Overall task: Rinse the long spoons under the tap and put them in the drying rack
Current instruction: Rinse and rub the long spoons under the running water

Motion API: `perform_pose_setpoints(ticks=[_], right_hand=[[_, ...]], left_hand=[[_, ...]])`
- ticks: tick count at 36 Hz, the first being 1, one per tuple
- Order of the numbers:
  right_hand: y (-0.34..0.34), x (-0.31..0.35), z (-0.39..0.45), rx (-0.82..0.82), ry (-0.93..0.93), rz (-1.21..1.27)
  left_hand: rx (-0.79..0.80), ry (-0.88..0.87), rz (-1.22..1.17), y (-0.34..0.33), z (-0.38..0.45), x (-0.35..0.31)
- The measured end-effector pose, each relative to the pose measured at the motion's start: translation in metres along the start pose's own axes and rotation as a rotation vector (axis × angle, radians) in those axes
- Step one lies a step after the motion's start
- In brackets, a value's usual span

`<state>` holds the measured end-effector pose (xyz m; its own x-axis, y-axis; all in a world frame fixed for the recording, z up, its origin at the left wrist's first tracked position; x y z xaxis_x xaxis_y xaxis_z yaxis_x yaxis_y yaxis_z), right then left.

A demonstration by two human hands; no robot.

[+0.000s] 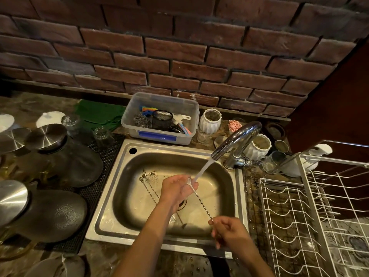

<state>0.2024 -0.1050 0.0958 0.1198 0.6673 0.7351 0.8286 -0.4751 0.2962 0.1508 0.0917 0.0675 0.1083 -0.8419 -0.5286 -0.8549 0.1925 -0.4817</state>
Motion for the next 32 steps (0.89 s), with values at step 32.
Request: perform_pose_setpoints(ticks=[32], right_hand=[[0.015, -0.006, -0.015, -0.254, 0.059, -0.152]], left_hand=[[0.194, 0.148, -0.208, -0.026, -0.011, 0.013]])
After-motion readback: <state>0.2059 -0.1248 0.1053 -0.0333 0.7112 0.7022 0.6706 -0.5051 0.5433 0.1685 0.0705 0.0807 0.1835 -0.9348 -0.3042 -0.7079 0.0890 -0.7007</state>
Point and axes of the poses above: each hand's wrist, its own z-axis towards the middle knuckle, its own y-axis out of the back of the hand, x = y × z, the point moved 7 cm from there along z, towards the middle knuckle, and after that the axes turned 13 degrees about -z, right-handed, at the moved point
